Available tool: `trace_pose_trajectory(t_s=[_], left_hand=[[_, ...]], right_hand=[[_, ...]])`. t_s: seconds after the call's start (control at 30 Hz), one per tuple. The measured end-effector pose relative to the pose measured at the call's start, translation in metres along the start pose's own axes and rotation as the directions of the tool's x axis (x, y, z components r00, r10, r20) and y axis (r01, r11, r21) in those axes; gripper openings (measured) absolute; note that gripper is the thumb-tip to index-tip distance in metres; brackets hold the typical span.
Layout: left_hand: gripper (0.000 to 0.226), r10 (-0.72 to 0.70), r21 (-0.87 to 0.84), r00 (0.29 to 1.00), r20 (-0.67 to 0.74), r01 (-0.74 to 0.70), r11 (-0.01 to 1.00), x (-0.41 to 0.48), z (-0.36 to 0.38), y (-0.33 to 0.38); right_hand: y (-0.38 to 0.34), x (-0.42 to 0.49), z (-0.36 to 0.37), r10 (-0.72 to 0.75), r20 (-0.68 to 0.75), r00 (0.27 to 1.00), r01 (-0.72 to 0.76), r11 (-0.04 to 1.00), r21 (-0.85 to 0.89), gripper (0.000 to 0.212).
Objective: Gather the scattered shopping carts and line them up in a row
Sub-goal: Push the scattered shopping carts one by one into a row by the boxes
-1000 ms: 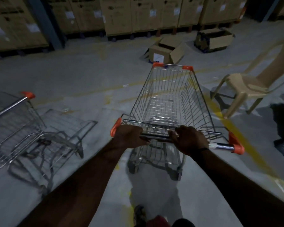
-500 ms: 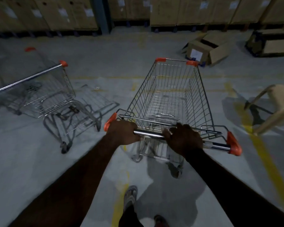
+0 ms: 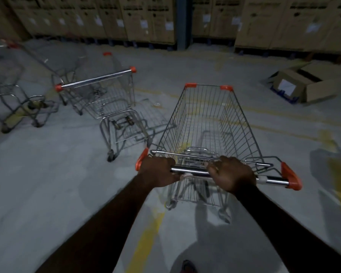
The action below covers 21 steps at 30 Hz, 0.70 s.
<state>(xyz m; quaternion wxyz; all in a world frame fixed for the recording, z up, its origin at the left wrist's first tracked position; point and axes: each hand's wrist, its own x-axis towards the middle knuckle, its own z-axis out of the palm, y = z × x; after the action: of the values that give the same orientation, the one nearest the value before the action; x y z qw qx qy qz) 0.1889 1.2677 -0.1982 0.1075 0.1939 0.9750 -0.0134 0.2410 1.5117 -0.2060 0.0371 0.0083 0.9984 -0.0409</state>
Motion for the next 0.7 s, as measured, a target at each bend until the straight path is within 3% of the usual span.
trace_pose_trajectory(t_s=[0.4, 0.7], left_hand=[[0.069, -0.226, -0.069, 0.974, -0.031, 0.224, 0.972, -0.135, 0.025, -0.031], [0.084, -0.436, -0.191, 0.9, 0.008, 0.429, 0.883, -0.276, 0.053, -0.046]], right_hand=[[-0.077, -0.046, 0.01, -0.186, -0.001, 0.983, 0.186, 0.983, 0.005, 0.077], [-0.157, -0.112, 0.016, -0.419, 0.041, 0.907, 0.42, 0.907, -0.022, 0.059]])
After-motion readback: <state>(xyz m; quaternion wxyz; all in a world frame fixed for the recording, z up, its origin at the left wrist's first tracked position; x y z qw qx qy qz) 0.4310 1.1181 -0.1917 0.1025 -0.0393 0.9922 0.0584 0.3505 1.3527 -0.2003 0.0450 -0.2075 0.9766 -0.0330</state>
